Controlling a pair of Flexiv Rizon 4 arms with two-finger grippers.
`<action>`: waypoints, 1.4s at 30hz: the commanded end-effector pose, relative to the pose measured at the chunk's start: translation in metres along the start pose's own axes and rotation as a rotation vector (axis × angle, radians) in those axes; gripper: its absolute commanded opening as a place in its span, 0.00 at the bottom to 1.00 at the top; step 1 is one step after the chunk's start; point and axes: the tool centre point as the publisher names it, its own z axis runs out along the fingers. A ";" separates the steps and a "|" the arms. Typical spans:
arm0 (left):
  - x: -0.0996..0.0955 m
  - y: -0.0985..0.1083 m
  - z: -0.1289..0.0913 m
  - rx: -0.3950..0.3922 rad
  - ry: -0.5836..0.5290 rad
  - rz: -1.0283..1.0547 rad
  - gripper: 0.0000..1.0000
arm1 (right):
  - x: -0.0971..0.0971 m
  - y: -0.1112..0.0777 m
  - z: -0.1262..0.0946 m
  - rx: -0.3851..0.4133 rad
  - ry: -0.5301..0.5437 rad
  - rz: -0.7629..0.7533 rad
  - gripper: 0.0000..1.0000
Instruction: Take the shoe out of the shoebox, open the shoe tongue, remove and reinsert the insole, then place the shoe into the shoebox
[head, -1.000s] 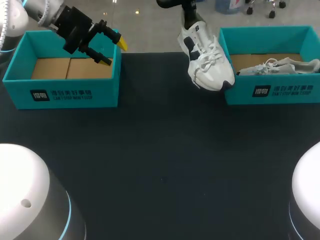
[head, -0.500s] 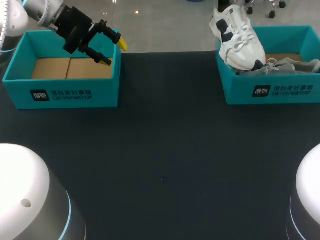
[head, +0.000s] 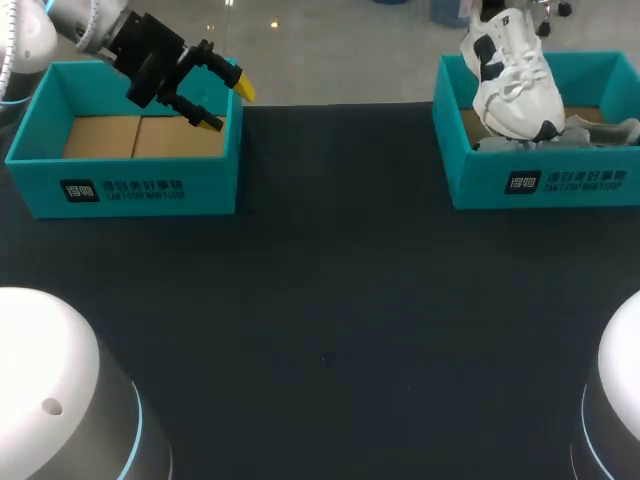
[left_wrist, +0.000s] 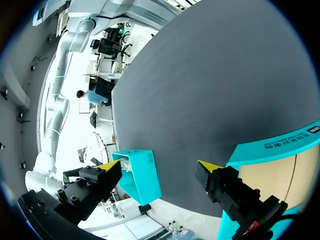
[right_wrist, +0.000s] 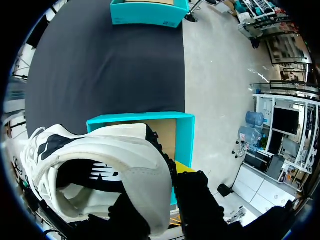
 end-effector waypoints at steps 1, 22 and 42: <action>0.000 0.000 0.000 -0.001 0.002 0.001 1.00 | 0.001 -0.001 -0.001 -0.003 -0.002 -0.002 0.00; 0.000 0.000 0.000 -0.001 0.002 0.001 1.00 | -0.005 -0.060 0.021 -0.010 0.012 0.067 0.00; 0.000 0.000 0.000 -0.001 0.002 0.001 1.00 | -0.015 -0.197 0.093 0.108 0.131 0.219 0.00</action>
